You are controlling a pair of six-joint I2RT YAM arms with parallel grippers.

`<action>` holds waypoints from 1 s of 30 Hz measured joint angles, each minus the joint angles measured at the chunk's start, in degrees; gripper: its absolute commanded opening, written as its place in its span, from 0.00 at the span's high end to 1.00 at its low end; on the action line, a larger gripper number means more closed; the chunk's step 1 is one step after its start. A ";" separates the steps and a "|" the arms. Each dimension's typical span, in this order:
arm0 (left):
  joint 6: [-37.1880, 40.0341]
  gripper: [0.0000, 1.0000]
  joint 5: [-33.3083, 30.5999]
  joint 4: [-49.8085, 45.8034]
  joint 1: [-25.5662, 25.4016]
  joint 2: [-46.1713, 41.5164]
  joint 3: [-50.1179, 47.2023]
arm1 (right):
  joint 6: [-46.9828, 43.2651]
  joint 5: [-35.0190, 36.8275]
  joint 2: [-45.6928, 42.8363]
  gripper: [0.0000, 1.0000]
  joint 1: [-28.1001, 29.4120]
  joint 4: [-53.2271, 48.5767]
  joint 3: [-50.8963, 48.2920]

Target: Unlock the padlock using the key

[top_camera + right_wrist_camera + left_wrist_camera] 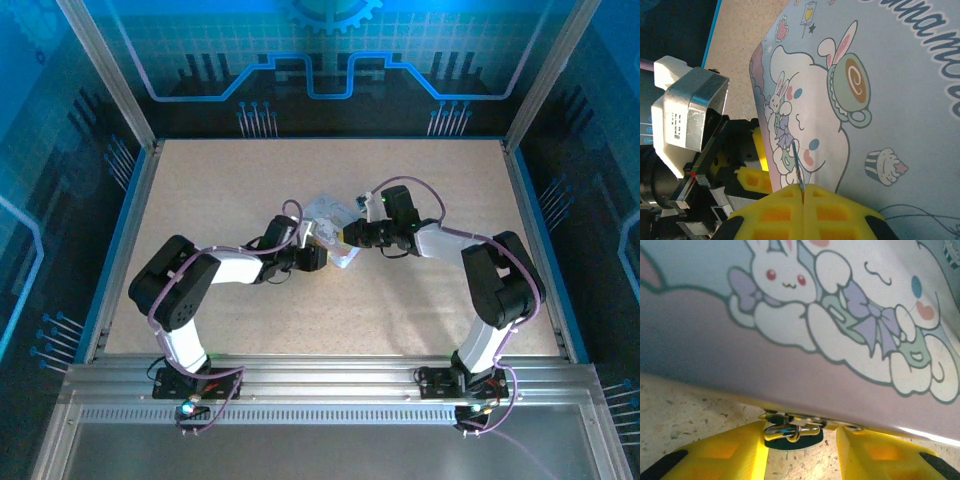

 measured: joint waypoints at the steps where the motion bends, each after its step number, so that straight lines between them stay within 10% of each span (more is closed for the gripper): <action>1: -0.24 0.60 0.00 0.00 0.02 -0.04 -0.02 | 0.00 0.02 0.00 1.00 0.00 0.02 0.00; 30: -0.68 0.75 -0.39 -1.16 -0.17 -0.17 0.63 | -0.02 1.53 -2.62 1.00 0.79 -0.20 -0.46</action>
